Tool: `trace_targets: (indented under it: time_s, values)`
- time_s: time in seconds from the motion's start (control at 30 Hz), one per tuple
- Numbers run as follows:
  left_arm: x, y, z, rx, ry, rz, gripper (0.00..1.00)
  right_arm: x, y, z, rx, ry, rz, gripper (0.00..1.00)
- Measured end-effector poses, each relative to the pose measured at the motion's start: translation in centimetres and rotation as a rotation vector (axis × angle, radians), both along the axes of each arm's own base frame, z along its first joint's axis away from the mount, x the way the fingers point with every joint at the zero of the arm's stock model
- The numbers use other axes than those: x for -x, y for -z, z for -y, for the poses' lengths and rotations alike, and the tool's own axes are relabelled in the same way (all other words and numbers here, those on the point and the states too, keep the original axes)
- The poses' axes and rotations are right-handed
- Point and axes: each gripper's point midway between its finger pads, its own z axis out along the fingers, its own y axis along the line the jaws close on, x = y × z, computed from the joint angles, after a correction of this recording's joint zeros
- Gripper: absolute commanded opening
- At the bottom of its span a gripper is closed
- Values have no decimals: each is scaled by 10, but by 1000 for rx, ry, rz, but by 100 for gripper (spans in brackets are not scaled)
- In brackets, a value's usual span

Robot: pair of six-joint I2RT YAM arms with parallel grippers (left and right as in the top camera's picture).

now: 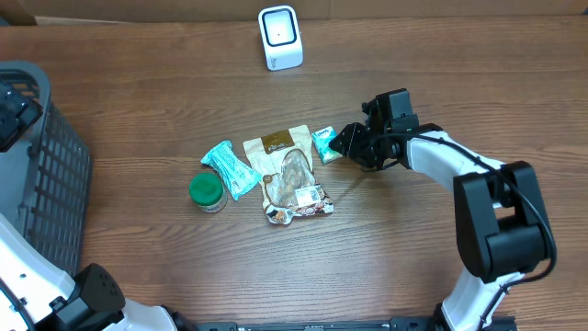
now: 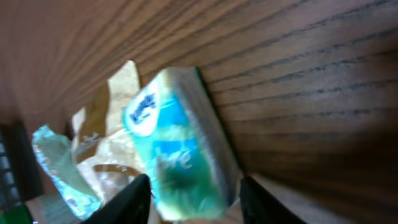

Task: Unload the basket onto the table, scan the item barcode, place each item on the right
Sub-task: 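Move the right gripper to the Kleenex tissue pack and grasp it, then lift the tissue pack with the right gripper and turn it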

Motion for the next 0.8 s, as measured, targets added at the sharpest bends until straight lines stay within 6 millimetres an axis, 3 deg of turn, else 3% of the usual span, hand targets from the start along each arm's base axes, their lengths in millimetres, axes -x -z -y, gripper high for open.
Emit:
trace_targets:
  time_s: [0.17, 0.3, 0.63, 0.7, 0.8]
  values:
    - [0, 0, 0, 0, 0, 0, 100, 2, 9, -1, -3, -4, -22, 26]
    - [0, 0, 0, 0, 0, 0, 100, 1, 9, -1, -3, -2, -22, 5]
    - [0, 0, 0, 0, 0, 0, 100, 7, 8, -3, -18, -13, -45, 4]
    - [0, 0, 0, 0, 0, 0, 100, 12, 0, -2, -35, -20, -59, 4]
    - [0, 0, 0, 0, 0, 0, 99, 11, -33, -3, -99, -29, -18, 4]
